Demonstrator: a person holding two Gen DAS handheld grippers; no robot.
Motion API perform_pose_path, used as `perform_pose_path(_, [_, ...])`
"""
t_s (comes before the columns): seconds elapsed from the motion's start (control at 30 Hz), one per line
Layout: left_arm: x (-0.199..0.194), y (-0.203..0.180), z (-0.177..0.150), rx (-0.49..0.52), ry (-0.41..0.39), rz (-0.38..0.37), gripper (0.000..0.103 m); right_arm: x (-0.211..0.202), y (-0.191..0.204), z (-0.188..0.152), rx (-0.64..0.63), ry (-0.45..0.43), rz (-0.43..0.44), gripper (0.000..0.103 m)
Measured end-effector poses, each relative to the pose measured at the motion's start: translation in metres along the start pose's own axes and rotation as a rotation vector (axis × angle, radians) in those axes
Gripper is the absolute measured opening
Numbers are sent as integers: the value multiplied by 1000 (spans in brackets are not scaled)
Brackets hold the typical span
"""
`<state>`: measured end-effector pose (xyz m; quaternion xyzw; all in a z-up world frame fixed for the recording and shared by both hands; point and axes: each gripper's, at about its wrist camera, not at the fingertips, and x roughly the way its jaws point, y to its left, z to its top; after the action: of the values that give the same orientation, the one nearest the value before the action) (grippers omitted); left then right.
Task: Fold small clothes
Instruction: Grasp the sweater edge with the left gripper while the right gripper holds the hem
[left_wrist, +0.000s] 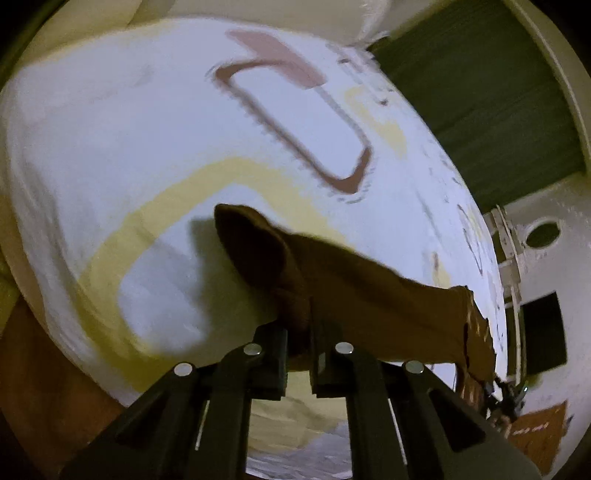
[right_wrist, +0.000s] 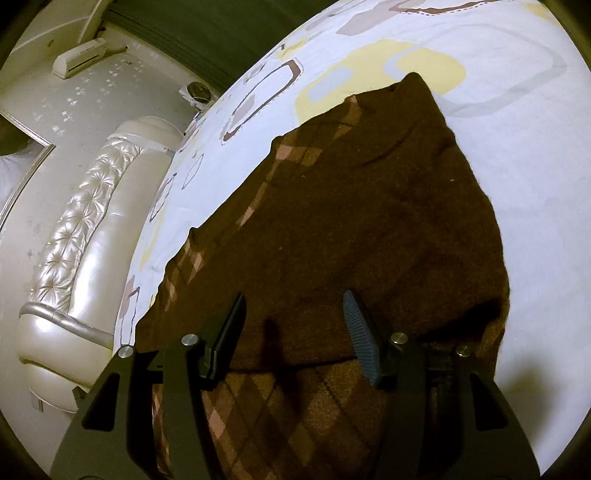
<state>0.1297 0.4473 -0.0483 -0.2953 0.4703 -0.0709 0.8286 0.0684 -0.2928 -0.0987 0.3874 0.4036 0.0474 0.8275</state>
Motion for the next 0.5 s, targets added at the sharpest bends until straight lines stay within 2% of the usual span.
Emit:
perform_pose_path(0.17, [-22,-33,10,22,-39,-25,8,-5,2,0,15,-6,-5,55])
perform_pose_path(0.33, [-53,-92,20,60,-97,-70,7,-20,12,-5,-10,-7,9,56])
perform_pose_path(0.37, [-55,-103,21,68,-101,-69,7,-23,15,-5,-25,-6,4,60])
perform_pose_path(0.4, [-59,-123,20,89,-106,-69,8,-29,18,-7,-43,-9,3,70])
perform_pose_path(0.5, [-67,-167,14,142,-114,-91,7,-44,23,-10,-87,-21,7,79])
